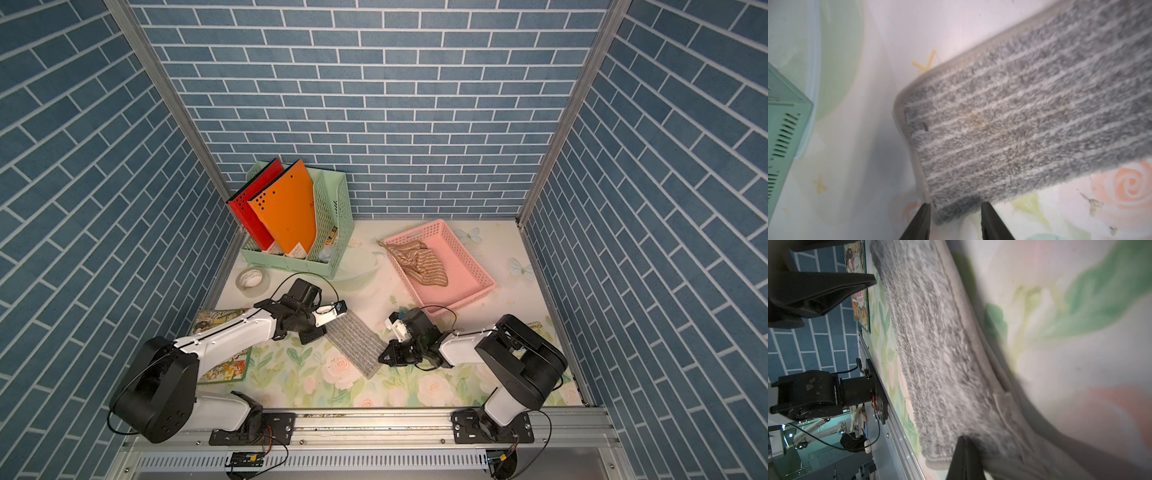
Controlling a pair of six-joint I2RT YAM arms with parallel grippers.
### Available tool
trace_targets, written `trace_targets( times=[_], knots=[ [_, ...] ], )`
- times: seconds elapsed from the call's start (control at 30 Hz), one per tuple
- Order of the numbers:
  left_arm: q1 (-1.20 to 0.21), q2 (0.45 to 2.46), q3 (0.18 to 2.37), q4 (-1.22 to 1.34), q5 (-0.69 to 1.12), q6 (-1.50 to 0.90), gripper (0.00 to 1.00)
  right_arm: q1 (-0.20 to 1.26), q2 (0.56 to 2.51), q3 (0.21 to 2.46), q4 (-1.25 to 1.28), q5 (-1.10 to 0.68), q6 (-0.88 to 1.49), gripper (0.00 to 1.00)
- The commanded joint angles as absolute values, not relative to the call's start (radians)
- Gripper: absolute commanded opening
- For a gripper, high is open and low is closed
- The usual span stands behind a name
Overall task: Fold the square dishcloth
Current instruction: Adjust the cleaning item at the center of the board.
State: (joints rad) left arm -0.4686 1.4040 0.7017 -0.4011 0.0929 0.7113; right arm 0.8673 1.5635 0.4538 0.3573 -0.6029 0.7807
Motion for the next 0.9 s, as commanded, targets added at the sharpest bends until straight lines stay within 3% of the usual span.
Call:
trace_targets(
  times=[0.0,0.2,0.33,0.57,0.73,0.87],
  knots=[
    [-0.463,1.447,0.698,-0.336,0.028,0.716,0.44,0.961,1.562,0.427,0.410,-0.555,0.838,0.02],
    [-0.467,1.560,0.758,-0.211,-0.006,0.700,0.42,1.104,1.598,0.459,0.500,-0.511,0.936,0.02],
    [-0.472,1.603,0.802,-0.172,-0.027,0.707,0.42,1.137,1.515,0.513,0.396,-0.481,0.878,0.11],
    [-0.467,1.512,0.864,-0.281,0.001,0.732,0.43,1.126,1.295,0.664,-0.074,-0.233,0.479,0.41],
    [-0.458,1.489,0.940,-0.511,0.174,0.691,0.45,1.173,1.247,0.646,-0.129,-0.086,0.188,0.49],
    [-0.477,1.506,0.914,-0.521,0.240,0.645,0.44,1.276,1.246,0.664,-0.137,0.057,-0.063,0.50]
  ],
)
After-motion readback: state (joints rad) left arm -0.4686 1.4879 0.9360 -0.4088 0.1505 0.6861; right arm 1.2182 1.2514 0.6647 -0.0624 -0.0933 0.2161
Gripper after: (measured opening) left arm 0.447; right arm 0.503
